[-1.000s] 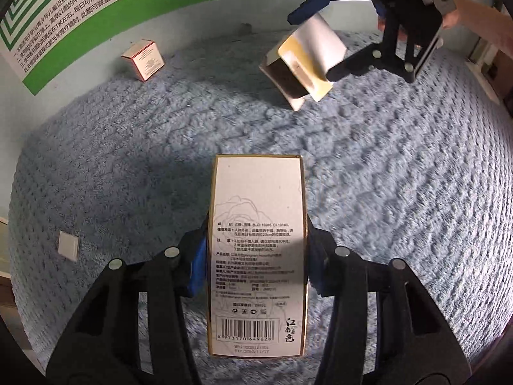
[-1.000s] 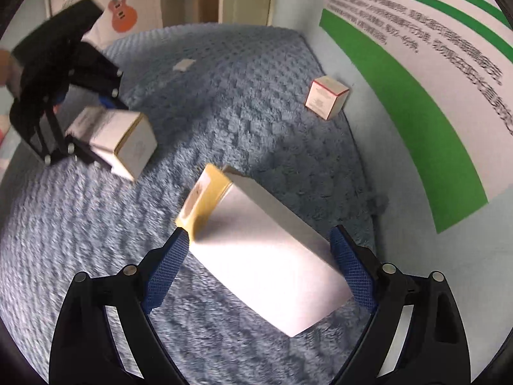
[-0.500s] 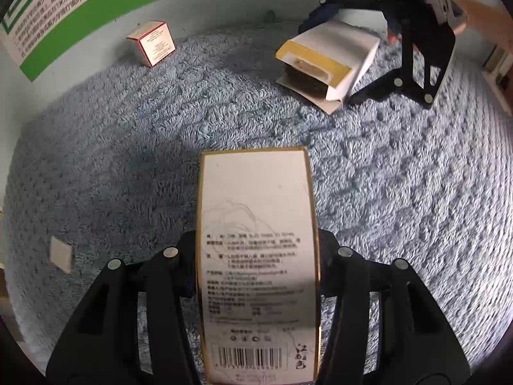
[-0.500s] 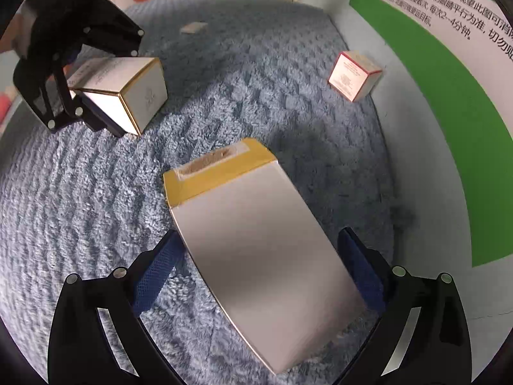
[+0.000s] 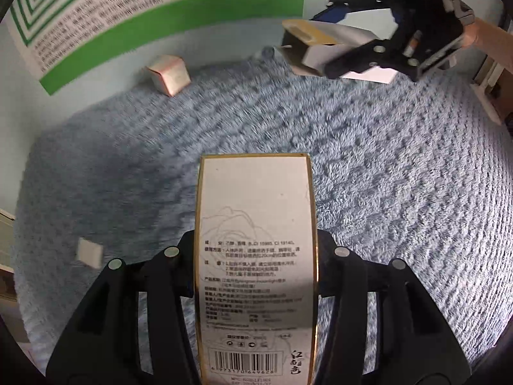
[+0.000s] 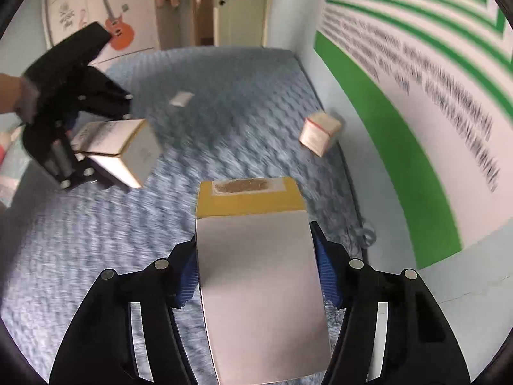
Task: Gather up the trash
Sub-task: 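Carry both white boxes over the teal wastebasket and open both grippers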
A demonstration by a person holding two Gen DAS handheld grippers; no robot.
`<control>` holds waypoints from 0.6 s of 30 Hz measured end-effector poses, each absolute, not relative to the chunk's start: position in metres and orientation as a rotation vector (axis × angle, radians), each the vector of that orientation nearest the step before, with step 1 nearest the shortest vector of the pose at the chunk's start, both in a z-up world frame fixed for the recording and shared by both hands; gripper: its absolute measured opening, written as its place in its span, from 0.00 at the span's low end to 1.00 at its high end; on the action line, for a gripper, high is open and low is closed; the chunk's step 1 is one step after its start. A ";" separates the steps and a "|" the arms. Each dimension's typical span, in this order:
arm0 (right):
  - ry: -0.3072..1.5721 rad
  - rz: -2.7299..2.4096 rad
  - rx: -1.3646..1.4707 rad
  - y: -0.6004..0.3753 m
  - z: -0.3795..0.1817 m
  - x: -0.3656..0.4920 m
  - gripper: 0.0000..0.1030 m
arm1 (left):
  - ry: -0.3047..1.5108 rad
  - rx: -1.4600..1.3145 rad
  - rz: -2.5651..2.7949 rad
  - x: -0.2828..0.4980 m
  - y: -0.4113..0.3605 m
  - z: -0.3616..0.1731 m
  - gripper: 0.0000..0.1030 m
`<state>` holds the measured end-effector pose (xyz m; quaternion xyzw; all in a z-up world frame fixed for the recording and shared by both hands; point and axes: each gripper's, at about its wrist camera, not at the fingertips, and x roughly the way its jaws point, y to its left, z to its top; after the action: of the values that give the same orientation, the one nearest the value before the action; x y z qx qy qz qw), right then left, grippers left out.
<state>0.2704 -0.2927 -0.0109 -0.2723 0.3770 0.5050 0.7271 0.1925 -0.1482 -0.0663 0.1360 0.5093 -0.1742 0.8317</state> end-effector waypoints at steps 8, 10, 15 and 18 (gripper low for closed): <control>0.795 1.137 -0.576 -0.271 0.035 0.230 0.60 | 1.036 0.290 -0.297 0.154 -0.129 -0.030 0.45; 0.786 1.152 -0.583 -0.262 0.043 0.215 0.60 | 1.034 0.287 -0.274 0.138 -0.119 -0.024 0.45; 0.767 1.212 -0.611 -0.226 0.061 0.178 0.60 | 1.020 0.270 -0.226 0.093 -0.091 -0.006 0.45; 0.747 1.250 -0.617 -0.194 0.070 0.160 0.60 | 1.021 0.261 -0.184 0.068 -0.068 -0.001 0.45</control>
<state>0.1601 -0.1944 0.0700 -0.2773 0.3359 0.5620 0.7031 0.0682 -0.0675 -0.0007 0.1245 0.4864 -0.0876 0.8604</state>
